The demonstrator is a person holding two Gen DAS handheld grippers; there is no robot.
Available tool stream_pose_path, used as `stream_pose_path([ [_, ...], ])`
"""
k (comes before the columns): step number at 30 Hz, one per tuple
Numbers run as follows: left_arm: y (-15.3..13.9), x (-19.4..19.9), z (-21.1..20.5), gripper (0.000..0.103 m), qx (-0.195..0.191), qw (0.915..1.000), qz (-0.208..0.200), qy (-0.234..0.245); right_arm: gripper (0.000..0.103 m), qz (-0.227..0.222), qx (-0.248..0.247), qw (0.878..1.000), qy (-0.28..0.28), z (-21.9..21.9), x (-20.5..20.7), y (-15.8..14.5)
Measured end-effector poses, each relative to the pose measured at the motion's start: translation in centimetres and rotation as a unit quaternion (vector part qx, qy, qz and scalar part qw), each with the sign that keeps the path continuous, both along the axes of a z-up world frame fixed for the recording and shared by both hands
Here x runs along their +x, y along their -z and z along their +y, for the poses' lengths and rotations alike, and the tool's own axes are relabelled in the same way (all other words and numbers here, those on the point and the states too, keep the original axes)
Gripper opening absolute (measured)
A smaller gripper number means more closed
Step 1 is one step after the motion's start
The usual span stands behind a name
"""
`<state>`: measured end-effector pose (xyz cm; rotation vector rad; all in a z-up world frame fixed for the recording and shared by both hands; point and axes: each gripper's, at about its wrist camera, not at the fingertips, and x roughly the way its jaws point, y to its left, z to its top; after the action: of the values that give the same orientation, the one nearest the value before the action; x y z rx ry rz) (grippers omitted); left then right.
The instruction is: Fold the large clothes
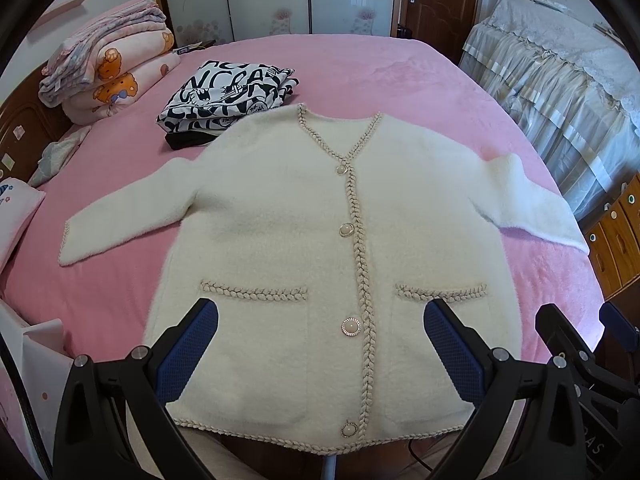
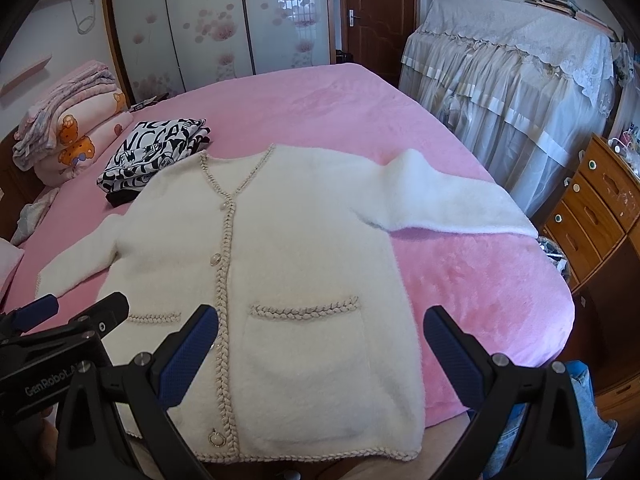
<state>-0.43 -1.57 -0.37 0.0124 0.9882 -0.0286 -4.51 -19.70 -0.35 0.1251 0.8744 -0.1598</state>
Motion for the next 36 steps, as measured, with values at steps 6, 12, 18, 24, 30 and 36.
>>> stream_pose_path([
  [6, 0.1, 0.0, 0.0, 0.102, 0.000, 1.0000, 0.001, 0.000, 0.103, 0.001, 0.002, 1.000, 0.001, 0.0, -0.2, 0.2],
  [12, 0.1, -0.1, 0.0, 0.102, 0.001, 1.0000, 0.001, 0.000, 0.103, 0.001, 0.004, 1.000, 0.000, 0.0, -0.2, 0.2],
  [18, 0.1, -0.2, -0.2, 0.102, 0.002, 1.0000, 0.001, 0.002, 0.103, 0.001, 0.009, 1.000, 0.002, -0.2, -0.3, 0.6],
  [24, 0.0, -0.1, -1.0, 0.102, 0.008, 0.9999, -0.004, 0.006, 0.103, -0.005, 0.019, 1.000, 0.002, -0.8, -0.4, 0.9],
  [30, -0.5, 0.1, -1.6, 0.102, 0.009, 0.9999, -0.010, 0.005, 0.103, -0.022, 0.018, 1.000, -0.007, -1.3, -0.5, 0.5],
  [36, -1.6, 0.3, -2.7, 0.102, 0.025, 0.9992, -0.031, 0.010, 0.103, -0.041, 0.015, 0.999, -0.016, -1.8, -0.3, -0.1],
])
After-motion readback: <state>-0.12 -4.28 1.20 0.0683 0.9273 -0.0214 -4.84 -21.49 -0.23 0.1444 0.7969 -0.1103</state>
